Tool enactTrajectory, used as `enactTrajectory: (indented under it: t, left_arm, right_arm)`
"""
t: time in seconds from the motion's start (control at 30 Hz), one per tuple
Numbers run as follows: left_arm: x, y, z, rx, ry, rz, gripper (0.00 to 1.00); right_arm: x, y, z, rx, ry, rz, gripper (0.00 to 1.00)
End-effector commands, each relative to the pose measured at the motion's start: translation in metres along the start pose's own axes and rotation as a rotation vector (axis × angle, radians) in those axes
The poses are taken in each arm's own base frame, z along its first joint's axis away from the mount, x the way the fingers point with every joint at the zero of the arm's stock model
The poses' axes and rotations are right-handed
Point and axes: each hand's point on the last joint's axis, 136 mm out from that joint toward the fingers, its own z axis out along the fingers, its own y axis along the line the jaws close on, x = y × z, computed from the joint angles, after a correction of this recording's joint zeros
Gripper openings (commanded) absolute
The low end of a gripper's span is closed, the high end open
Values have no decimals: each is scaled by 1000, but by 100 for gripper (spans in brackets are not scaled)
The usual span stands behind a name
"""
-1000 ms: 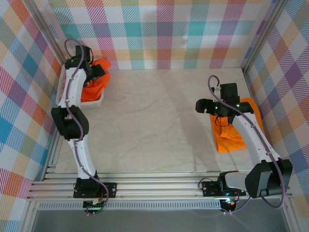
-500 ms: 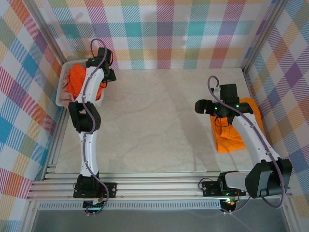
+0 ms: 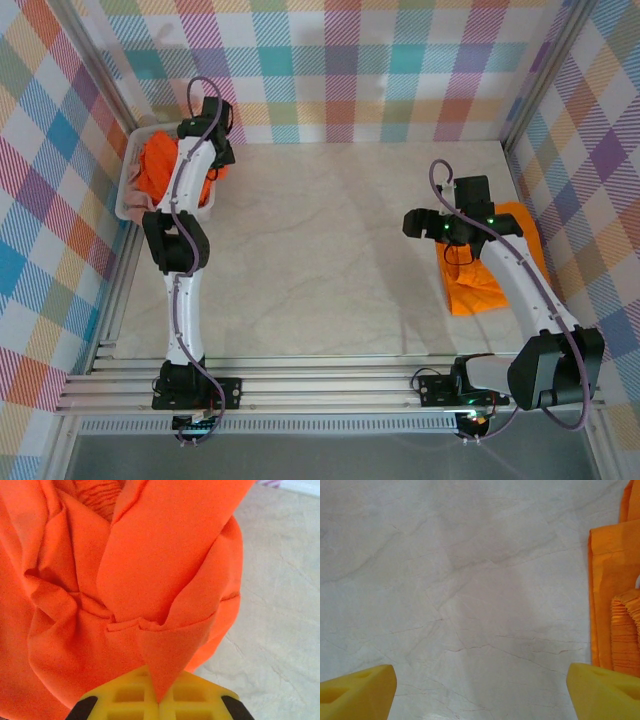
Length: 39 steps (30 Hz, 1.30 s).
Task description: Fold and stack the shorts
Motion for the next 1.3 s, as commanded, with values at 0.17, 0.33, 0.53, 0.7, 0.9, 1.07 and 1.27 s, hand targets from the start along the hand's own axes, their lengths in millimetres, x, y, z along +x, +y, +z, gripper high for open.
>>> enactTrajectory:
  t: [0.17, 0.33, 0.53, 0.7, 0.9, 1.07, 1.27]
  left_arm:
    - [-92, 53, -177, 107, -421, -203, 0]
    - [-119, 58, -282, 371, -624, -329, 0]
    - [-129, 42, -399, 835, -756, -435, 0]
    - [-122, 17, -459, 1159, -723, -437, 0]
    - [-101, -42, -480, 1377, -587, -363, 0]
    - [-84, -99, -468, 1470, -435, -315, 0]
    - [-52, -146, -445, 1320, -427, -190, 0]
  right_arm:
    - [-9, 19, -13, -83, -57, 11, 88]
    - [-14, 24, -21, -111, -104, 10, 88]
    - [-21, 30, -33, -141, -176, 10, 88]
    - [-26, 34, -45, -160, -236, -6, 89]
    - [-29, 38, -53, -180, -274, -8, 89]
    - [-30, 42, -55, -206, -273, 9, 88]
    - [-28, 46, -58, -221, -262, 16, 88]
